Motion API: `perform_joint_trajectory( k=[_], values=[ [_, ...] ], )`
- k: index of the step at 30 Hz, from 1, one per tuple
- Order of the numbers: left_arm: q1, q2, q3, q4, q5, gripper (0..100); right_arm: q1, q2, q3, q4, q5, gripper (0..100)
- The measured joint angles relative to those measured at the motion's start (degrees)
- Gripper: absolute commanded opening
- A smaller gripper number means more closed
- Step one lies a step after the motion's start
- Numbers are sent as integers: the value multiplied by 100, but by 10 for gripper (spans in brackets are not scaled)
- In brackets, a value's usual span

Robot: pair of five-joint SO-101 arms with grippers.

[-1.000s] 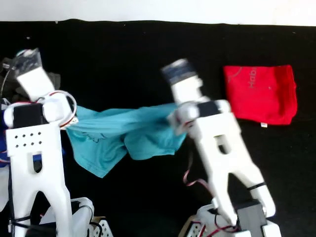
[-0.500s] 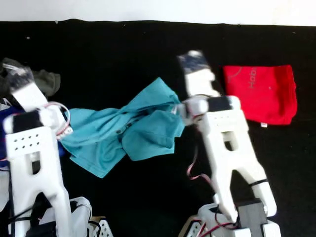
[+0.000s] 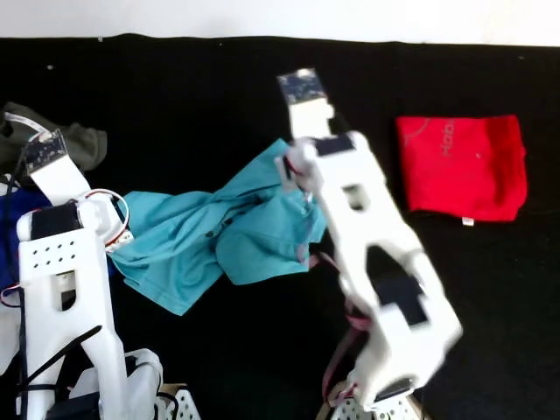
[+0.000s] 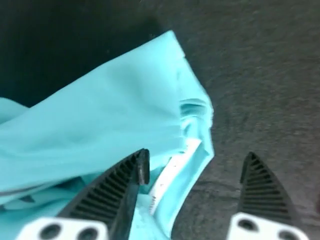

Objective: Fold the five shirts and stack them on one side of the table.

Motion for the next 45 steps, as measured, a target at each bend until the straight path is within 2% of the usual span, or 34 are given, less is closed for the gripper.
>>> perform_joint_trajectory(
  k=[6, 11, 17, 22, 27, 40, 43, 45],
  values=[
    [-9, 0, 18, 0, 0, 8, -88, 1169, -1758, 782, -158, 279],
    [-18, 0, 18, 0, 0, 8, -88, 2145, -2901, 1495, -167, 175],
    [-18, 0, 18, 0, 0, 8, -88, 3077, -4211, 2295, -167, 173],
    [-18, 0, 18, 0, 0, 8, -88, 3692, -5108, 2462, -167, 158],
    [-18, 0, 18, 0, 0, 8, -97, 4097, -5547, 2462, -167, 2],
    [-18, 0, 18, 0, 0, 8, 105, 4123, -7095, 2998, -167, 6],
    [-18, 0, 18, 0, 0, 8, 141, 4123, -7297, 3112, 88, 14],
    [-18, 0, 18, 0, 0, 8, 141, 4176, -7305, 3138, 281, 63]
  ],
)
